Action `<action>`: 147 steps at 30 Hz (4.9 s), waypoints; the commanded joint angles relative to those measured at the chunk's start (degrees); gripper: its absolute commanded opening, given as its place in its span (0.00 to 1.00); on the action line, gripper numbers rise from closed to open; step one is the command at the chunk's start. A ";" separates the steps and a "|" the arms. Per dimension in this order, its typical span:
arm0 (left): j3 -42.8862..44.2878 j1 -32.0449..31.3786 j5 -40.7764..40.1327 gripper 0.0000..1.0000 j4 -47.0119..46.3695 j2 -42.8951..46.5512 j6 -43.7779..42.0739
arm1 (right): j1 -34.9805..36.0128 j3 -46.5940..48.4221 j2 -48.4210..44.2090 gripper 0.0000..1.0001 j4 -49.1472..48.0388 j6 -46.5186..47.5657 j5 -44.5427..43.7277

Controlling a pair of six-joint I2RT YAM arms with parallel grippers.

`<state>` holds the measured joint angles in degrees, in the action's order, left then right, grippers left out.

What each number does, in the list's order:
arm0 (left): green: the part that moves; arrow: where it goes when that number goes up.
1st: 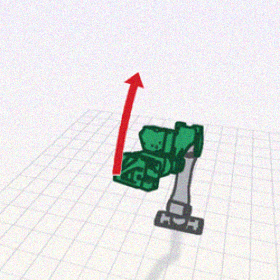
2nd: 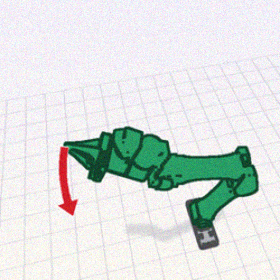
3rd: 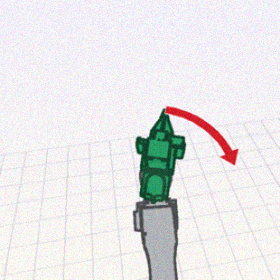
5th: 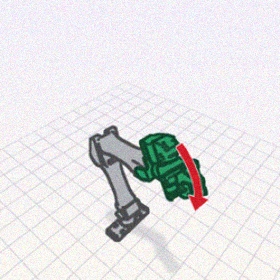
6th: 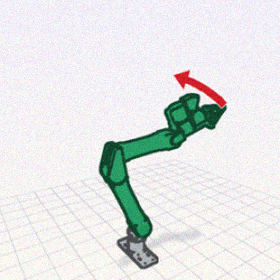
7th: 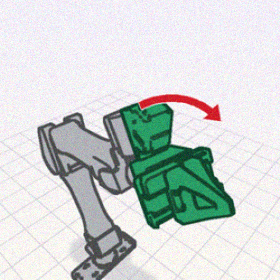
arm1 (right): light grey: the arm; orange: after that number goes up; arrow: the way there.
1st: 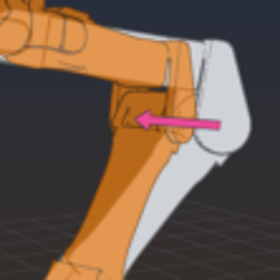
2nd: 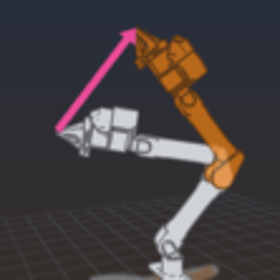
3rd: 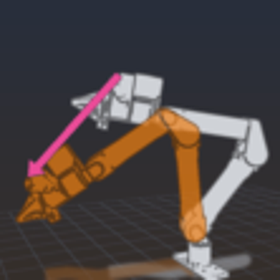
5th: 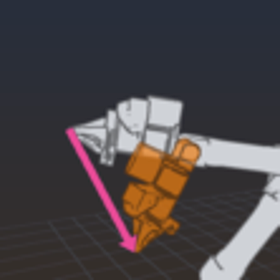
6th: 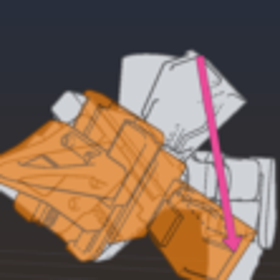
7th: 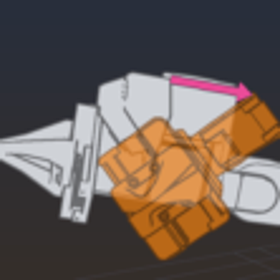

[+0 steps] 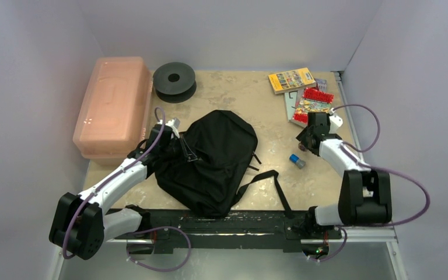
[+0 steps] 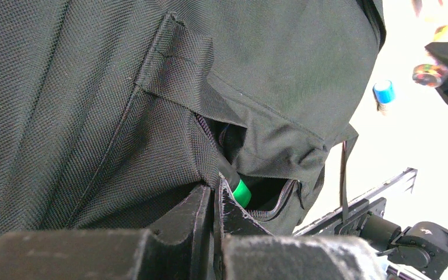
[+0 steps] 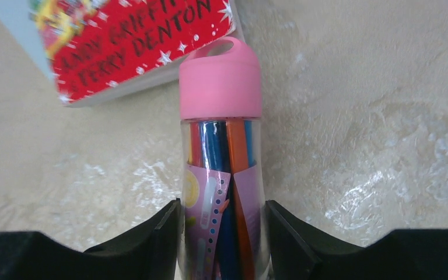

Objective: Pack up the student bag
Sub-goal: Pick up the stationery from the center of the board, then place the stationery in the student bag.

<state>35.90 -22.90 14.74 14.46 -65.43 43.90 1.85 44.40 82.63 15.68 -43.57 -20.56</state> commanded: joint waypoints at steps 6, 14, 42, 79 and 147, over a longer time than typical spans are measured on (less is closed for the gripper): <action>2.42 0.13 1.44 0.00 -1.35 1.22 -0.78 | 10.25 -1.61 -16.82 0.19 -25.15 23.74 28.47; 2.26 0.09 2.00 0.00 -2.04 1.13 0.28 | 24.42 9.78 5.73 0.21 -35.99 9.44 60.22; 3.34 0.09 0.17 0.00 -3.12 3.12 -0.34 | 36.79 19.61 20.47 0.20 -5.91 39.65 59.24; 5.58 -0.04 -4.02 0.00 5.63 5.73 -3.39 | 57.27 16.24 16.30 0.10 -12.88 70.54 -2.77; 3.61 -0.04 0.28 0.00 2.05 4.40 -3.09 | 38.99 4.89 11.25 0.64 -30.14 -6.07 40.28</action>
<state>38.50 -23.00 14.50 20.21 -61.10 40.91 41.23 50.35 91.29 -9.98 -39.64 14.59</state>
